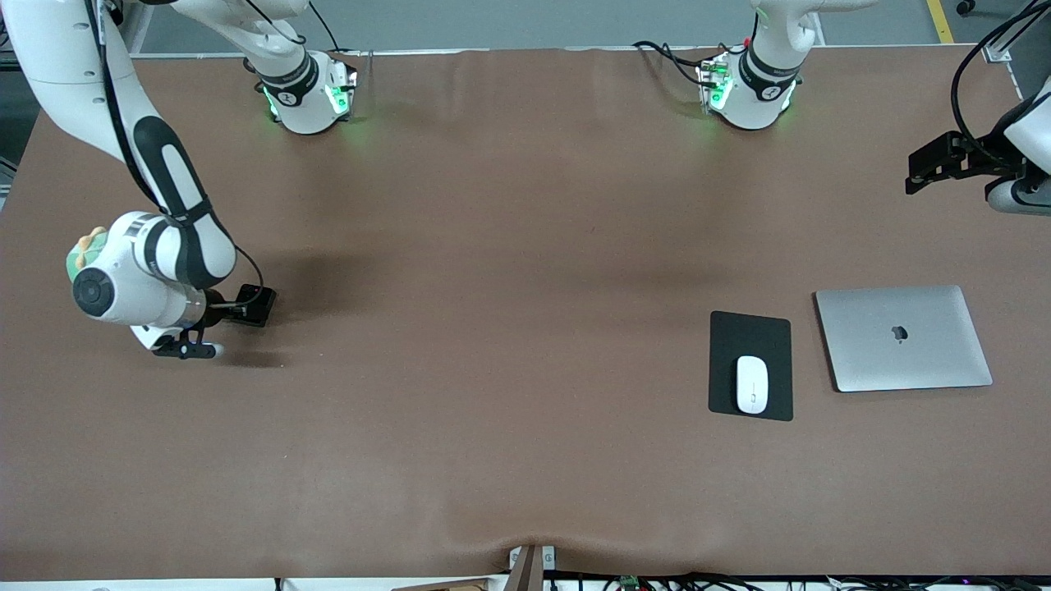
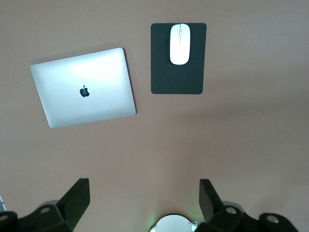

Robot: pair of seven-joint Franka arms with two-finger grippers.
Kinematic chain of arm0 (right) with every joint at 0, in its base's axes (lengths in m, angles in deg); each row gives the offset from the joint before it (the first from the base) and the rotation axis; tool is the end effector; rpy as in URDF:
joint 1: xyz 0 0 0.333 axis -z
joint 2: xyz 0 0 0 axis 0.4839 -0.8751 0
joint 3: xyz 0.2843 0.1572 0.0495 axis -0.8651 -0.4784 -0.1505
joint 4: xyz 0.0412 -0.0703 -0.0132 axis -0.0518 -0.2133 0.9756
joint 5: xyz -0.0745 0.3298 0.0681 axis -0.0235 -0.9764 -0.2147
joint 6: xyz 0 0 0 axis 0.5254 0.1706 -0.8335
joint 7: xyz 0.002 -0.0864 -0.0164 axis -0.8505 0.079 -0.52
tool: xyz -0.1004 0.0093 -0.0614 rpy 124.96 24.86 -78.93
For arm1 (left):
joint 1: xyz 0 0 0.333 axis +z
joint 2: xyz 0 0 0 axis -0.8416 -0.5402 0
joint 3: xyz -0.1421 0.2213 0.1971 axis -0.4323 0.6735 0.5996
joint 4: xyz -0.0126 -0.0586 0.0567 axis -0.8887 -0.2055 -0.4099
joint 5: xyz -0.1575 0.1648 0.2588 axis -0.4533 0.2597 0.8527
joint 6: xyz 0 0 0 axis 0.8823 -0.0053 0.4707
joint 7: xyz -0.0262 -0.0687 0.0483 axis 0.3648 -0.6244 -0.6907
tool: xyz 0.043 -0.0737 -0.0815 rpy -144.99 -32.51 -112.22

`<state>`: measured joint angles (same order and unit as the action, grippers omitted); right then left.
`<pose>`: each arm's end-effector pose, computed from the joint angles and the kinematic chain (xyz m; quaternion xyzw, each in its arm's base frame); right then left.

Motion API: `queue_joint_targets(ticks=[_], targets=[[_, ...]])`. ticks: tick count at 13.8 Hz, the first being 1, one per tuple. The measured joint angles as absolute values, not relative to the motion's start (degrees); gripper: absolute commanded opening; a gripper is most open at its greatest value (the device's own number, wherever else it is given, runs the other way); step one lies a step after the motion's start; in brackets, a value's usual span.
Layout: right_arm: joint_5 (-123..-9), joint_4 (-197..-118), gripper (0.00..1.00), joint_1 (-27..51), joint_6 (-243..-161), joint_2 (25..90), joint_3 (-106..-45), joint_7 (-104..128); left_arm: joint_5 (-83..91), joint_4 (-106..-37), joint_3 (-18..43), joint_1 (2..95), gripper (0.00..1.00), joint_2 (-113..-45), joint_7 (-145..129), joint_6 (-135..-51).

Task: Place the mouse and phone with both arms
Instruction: 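Lower the black phone beside the green plush and open the right gripper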

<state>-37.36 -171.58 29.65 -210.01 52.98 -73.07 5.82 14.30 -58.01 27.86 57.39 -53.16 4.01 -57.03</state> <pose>0.5459 -0.0697 0.2359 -0.9875 0.0242 0.1477 0.0490 0.4869 -0.0206 0.6409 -0.9963 0.0702 0.0482 0.0136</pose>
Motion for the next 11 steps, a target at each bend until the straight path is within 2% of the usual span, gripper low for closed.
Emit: queue_joint_targets(ticks=[2,3,7,9,11], targets=[[-37.3,-162.1,1.0,30.0,-195.6,53.1,-73.0,5.7,14.3,-58.0,27.9,57.4,1.0,-53.2,4.0,-57.0],[-37.3,-157.9,1.0,30.1,-191.3,53.1,-73.0,5.7,14.3,-58.0,27.9,57.4,1.0,-53.2,4.0,-57.0],[-32.7,-147.7,1.0,30.1,-183.3,53.0,-73.0,5.7,14.3,-57.8,27.8,57.4,1.0,-53.2,4.0,-57.0],[-31.0,-139.6,1.0,30.2,-175.9,53.0,-73.0,5.7,14.3,-57.8,27.8,57.4,1.0,-53.2,4.0,-57.0],[-30.9,-132.0,1.0,30.2,-172.0,53.3,-73.1,5.7,14.3,-57.8,27.8,57.4,1.0,-53.2,4.0,-57.0]])
